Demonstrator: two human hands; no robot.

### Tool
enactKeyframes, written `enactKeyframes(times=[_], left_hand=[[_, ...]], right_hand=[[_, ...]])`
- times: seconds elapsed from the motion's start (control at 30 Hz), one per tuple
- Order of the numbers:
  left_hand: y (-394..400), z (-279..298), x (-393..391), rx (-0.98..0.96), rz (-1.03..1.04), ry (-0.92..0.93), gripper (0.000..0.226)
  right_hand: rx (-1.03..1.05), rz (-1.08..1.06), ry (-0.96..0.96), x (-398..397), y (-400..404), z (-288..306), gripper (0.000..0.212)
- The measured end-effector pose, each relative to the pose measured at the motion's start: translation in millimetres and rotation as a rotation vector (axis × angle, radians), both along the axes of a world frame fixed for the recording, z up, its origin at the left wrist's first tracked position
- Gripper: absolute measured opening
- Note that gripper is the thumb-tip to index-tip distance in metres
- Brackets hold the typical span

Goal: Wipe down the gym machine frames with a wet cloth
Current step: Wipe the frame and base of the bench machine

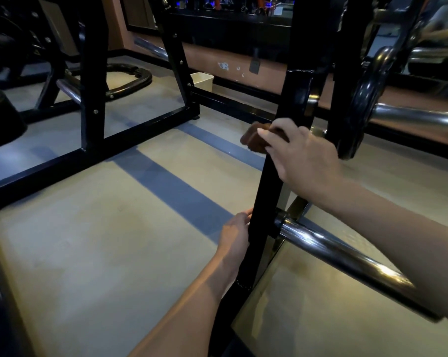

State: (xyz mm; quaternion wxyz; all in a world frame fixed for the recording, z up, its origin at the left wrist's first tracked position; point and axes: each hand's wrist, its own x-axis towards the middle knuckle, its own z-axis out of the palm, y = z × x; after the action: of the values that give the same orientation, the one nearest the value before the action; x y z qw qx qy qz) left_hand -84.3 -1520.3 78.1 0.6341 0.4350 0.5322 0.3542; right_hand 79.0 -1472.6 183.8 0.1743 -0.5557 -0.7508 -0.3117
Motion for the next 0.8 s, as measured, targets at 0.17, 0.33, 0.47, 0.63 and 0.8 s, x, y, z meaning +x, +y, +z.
enactKeyframes(times=[0.17,0.33,0.47,0.63,0.8], left_hand=[[-0.3,-0.1,0.5,0.014,-0.021,-0.017,0.043],[-0.6,1.1,-0.6,0.019,-0.018,-0.026,0.040],[-1.6,-1.5,0.5,0.009,-0.027,-0.024,0.042],[0.2,-1.4,-0.7,0.019,-0.033,-0.025,0.038],[-1.6,3.6,-0.7,0.013,-0.039,-0.038,0.037]], right_hand=[[0.124,-0.058,0.304,-3.0,3.2,14.4,0.042],[-0.096,0.033,-0.042,-1.8,-10.5,-23.0,0.054],[0.097,-0.038,0.249,2.1,-2.0,7.2,0.043],[-0.033,0.049,0.096,-4.7,-18.2,-38.6,0.052],[-0.180,0.123,-0.046,0.0,-22.8,-47.3,0.051]])
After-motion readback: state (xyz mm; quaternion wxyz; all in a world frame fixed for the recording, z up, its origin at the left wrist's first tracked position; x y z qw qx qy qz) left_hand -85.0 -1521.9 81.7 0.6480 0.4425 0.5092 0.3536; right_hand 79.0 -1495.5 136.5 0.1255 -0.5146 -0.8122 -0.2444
